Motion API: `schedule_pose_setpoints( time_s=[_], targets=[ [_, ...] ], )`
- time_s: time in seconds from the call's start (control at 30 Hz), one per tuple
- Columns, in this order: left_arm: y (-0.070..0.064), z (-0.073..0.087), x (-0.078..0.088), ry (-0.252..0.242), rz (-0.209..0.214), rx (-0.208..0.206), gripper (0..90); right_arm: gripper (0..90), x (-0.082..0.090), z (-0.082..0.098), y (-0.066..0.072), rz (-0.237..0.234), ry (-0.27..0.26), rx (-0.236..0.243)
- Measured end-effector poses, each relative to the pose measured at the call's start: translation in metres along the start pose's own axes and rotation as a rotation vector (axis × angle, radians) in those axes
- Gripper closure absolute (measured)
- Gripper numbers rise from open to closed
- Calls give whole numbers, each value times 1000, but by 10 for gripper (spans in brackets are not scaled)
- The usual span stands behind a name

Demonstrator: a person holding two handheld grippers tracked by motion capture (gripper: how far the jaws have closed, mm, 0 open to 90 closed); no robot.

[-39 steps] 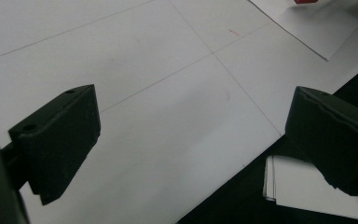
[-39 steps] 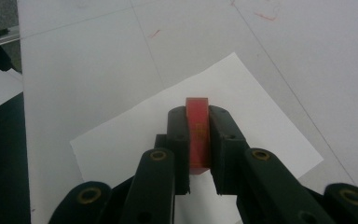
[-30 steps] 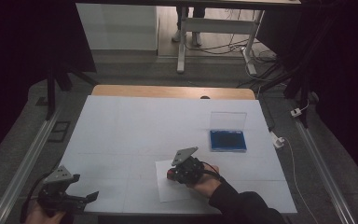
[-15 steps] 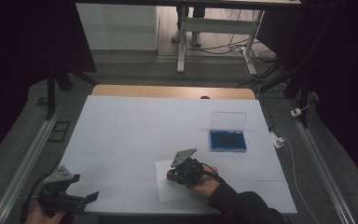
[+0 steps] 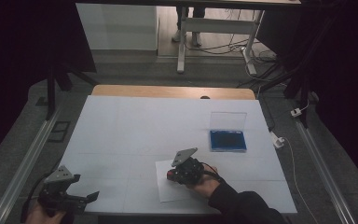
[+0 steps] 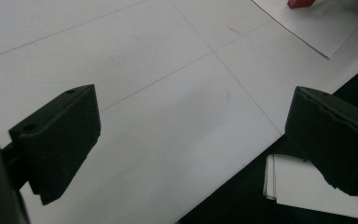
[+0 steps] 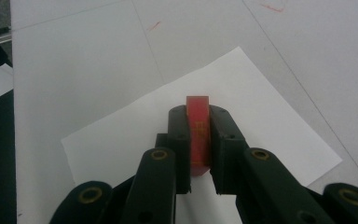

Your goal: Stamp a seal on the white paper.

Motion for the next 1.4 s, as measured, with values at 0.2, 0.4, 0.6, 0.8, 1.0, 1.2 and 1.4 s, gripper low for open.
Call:
schedule_pose_setpoints(
  time_s=[0.2, 0.4, 0.6, 0.8, 1.0, 1.2, 1.4],
  targets=[
    [0, 0, 0, 1, -1, -2, 37, 805, 0, 0, -1, -12, 1, -6],
    [0, 0, 0, 2, -1, -3, 37, 805, 0, 1, -1, -17, -5, -11],
    [0, 0, 0, 2, 0, -2, 37, 804, 0, 1, -2, -25, -8, -18],
    [0, 0, 0, 1, 1, 1, 37, 801, 1, 1, -2, -27, -10, -17],
    [0, 0, 0, -1, 0, 1, 37, 797, 1, 0, -2, -20, -7, -16],
    [0, 0, 0, -2, -1, -1, 37, 795, 3, -1, -3, -9, -10, -32],
    [0, 0, 0, -2, -1, -1, 37, 795, 11, -6, -1, -2, -60, -37]
  ],
)
Point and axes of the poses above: each handheld gripper's, and its own axes: x roughly backward along the jaws, z roughly out of its underside, y roughly to its left, the point moved 6 cm from there along -x, roughly forward along the jaws, and after that the axes turned 13 degrees about -z, right-handed, at the moved point
